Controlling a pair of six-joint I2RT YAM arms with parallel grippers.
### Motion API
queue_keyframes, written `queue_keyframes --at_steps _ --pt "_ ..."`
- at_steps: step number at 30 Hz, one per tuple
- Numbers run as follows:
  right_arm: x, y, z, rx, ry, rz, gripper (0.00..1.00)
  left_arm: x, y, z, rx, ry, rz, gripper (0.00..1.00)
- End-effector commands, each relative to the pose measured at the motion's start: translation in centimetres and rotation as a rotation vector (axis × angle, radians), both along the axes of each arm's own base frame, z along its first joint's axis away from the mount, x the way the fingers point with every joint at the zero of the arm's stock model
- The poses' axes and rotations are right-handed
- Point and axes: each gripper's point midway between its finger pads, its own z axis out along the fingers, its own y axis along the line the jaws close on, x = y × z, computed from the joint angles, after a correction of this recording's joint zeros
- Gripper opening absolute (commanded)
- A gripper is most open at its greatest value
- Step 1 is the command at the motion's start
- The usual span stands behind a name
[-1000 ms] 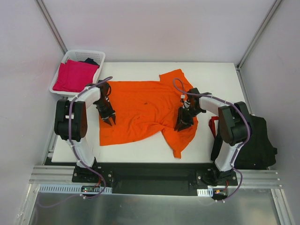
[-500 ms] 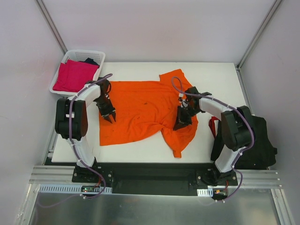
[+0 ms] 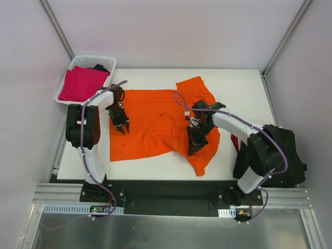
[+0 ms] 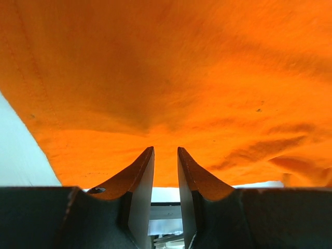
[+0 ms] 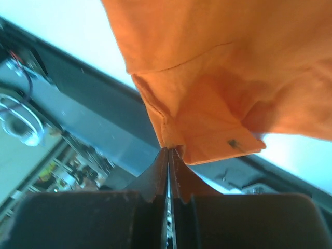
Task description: Fold and stack the t-shirts
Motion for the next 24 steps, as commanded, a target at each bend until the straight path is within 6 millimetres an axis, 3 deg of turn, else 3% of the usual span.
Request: queue_keyframes --at_steps 1,5,10,14,18,22,24 --pt "-2.6 -0.4 3.2 -0.024 0.014 0.105 0.01 1.1 -0.2 0.7 -0.034 -0.018 -0.016 0.25" --pt "-4.6 -0.5 3.9 -0.048 0.068 0.156 0.01 1.3 -0.8 0.8 -0.061 -0.016 -0.006 0.25" --pt "-6.0 -0.2 3.2 -0.070 0.101 0.195 0.03 1.5 -1.1 1.2 -0.070 -0.028 -0.011 0.25" --pt "-7.0 0.5 2.8 -0.054 0.143 0.210 0.20 1.3 -0.8 1.5 -0.059 -0.041 -0.019 0.25" --pt "-8.2 0.9 3.1 -0.016 0.188 0.232 0.29 0.9 -0.7 1.5 -0.052 -0.040 -0.020 0.25" --pt "-8.0 0.2 3.6 -0.047 0.156 0.238 0.27 1.3 -0.7 1.7 -0.056 -0.049 -0.019 0.25" --pt "-7.2 -1.3 2.9 -0.135 0.098 0.240 0.24 1.3 -0.8 1.8 -0.058 -0.050 -0.019 0.25"
